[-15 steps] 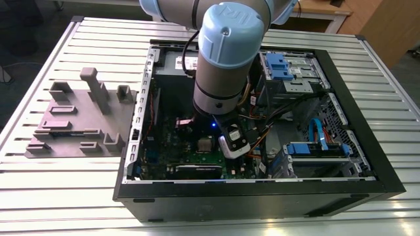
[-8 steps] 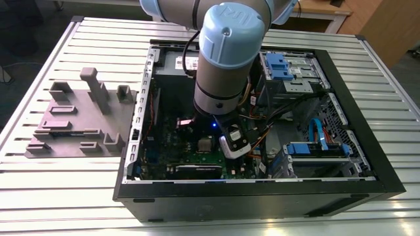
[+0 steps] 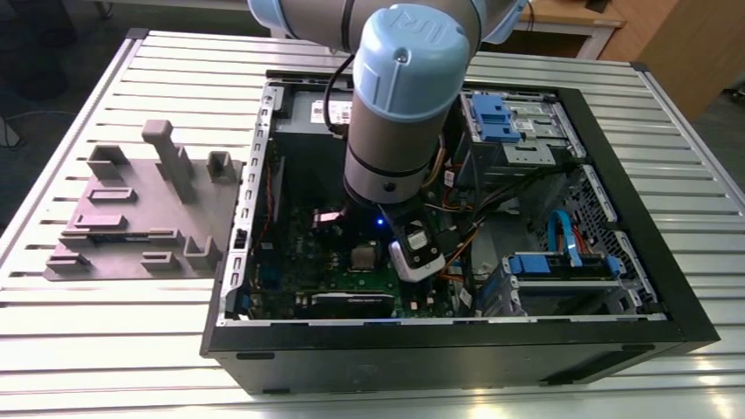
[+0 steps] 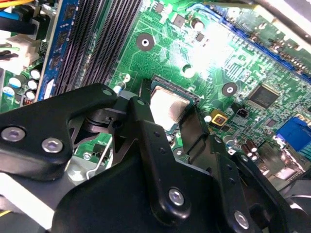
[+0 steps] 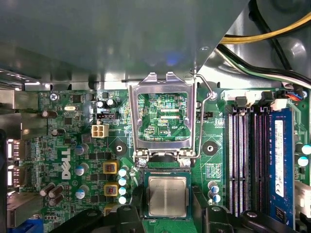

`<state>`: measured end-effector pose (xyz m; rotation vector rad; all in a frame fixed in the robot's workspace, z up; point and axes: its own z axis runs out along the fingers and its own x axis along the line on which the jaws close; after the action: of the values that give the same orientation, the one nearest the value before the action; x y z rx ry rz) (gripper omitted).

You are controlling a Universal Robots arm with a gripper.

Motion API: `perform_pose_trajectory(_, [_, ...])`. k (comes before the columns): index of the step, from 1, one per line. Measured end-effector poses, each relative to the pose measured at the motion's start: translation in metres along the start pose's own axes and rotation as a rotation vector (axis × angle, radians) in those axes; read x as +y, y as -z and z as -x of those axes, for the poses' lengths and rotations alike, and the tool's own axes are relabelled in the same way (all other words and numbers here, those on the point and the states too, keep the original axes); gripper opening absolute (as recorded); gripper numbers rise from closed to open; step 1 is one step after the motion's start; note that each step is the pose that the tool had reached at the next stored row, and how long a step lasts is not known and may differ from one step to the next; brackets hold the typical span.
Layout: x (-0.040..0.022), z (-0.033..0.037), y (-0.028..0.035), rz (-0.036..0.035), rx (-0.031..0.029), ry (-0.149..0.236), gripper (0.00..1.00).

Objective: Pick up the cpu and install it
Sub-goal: 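Place the cpu into insertion slot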

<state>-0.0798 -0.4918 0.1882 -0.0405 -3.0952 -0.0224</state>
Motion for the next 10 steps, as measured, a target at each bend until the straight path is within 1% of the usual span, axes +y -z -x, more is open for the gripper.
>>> perform_pose_trajectory(2, [-0.0004,-0.0002,0.0013,-0.0013,0.0007,0.000,0.48])
perform_pose_trajectory(6, [-0.0006,-0.0001,0.0025,-0.0016,0.0001,0.004,0.48])
perform_pose_trajectory(10, [-0.0012,-0.0002,0.0027,-0.0027,0.0005,0.019,0.48])
